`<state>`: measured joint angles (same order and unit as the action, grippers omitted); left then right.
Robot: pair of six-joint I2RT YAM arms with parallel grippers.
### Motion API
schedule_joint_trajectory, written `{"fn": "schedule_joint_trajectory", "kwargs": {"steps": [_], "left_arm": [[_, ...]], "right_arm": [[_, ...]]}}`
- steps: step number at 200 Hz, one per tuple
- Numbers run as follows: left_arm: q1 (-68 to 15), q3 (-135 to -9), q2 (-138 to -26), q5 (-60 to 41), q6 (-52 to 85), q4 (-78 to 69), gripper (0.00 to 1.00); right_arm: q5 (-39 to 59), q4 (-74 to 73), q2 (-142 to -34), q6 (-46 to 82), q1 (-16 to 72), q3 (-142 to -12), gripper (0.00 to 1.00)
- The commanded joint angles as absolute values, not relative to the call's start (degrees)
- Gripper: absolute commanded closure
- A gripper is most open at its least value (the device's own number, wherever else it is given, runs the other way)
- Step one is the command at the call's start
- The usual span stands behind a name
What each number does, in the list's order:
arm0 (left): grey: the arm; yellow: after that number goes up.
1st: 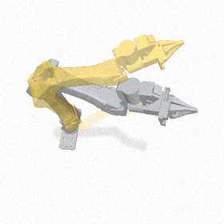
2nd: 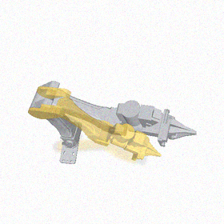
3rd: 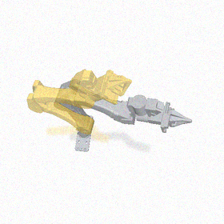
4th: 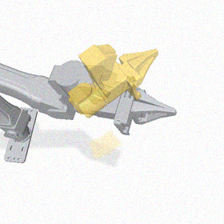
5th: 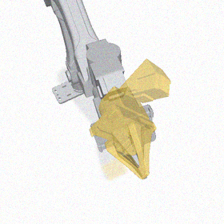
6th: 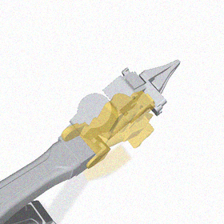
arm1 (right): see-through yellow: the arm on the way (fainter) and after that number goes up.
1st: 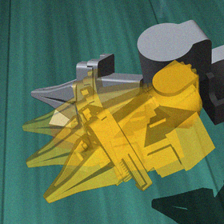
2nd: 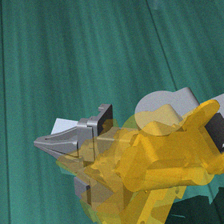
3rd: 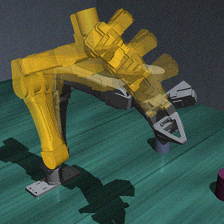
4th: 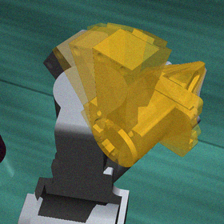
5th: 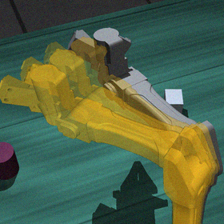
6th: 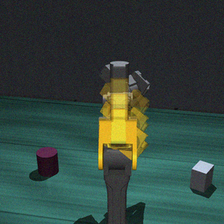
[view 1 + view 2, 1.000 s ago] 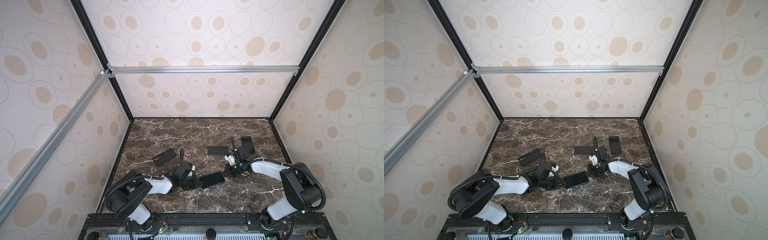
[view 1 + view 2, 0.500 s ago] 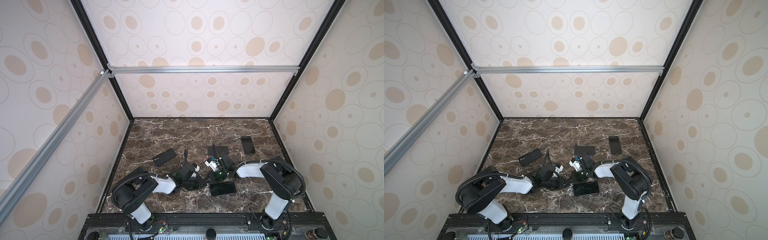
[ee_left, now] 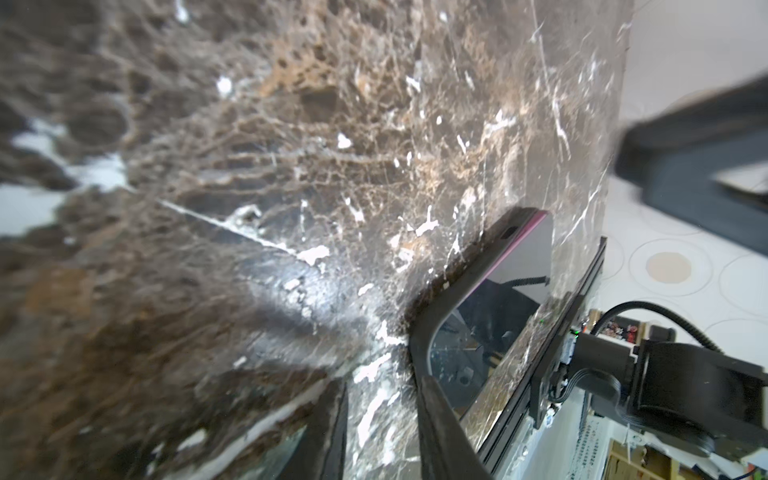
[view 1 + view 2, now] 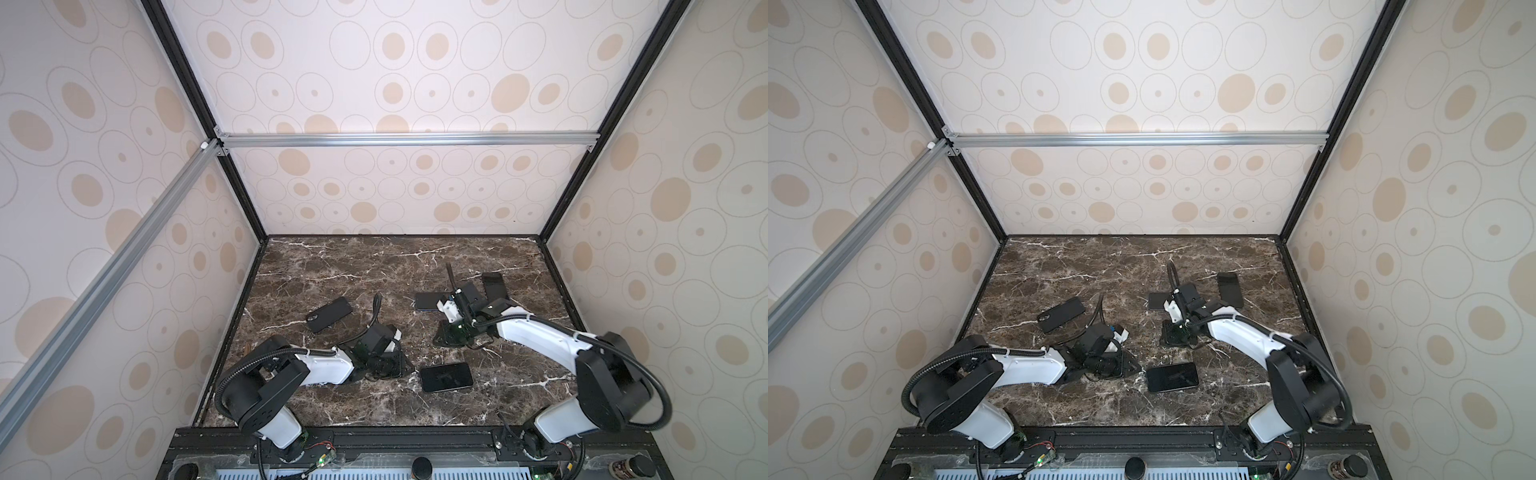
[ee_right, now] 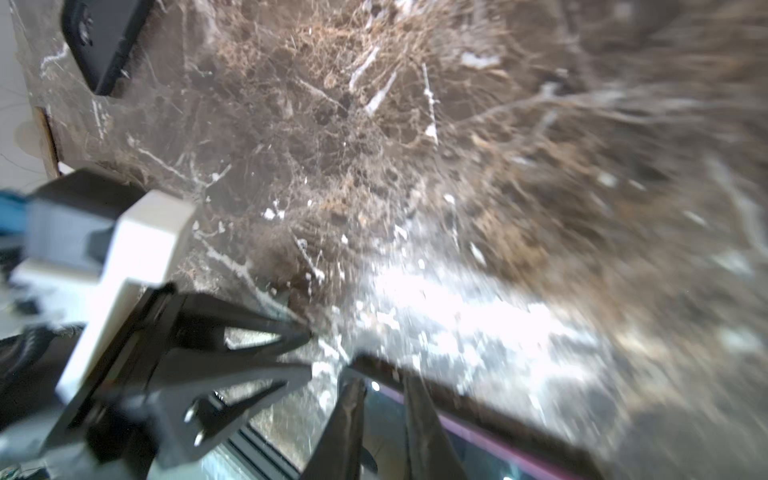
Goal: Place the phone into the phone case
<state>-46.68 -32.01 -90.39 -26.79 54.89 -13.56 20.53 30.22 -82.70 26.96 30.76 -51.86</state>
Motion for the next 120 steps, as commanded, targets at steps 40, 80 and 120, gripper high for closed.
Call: {"fn": "schedule_joint_trajectory", "kwargs": {"steps": [40,80,120], "left_arm": [[-48.2,-32.3,-94.2,-29.2,53.3,-4.0,0.7],[-50.1,-34.3,-96.8,-31.7,54.0,-4.5,0.7],[-50.6,-34.5,-96.6,-31.0,54.5,-3.4,0.71]], "right_arm": [[18.0,45.3,-67.4,31.4,27.3,-38.7,0.76],[18.7,44.0,-63.5,32.7,23.9,-34.4,0.78],[20.3,42.6,-65.3,32.1,21.7,-32.6,0.78]]}}
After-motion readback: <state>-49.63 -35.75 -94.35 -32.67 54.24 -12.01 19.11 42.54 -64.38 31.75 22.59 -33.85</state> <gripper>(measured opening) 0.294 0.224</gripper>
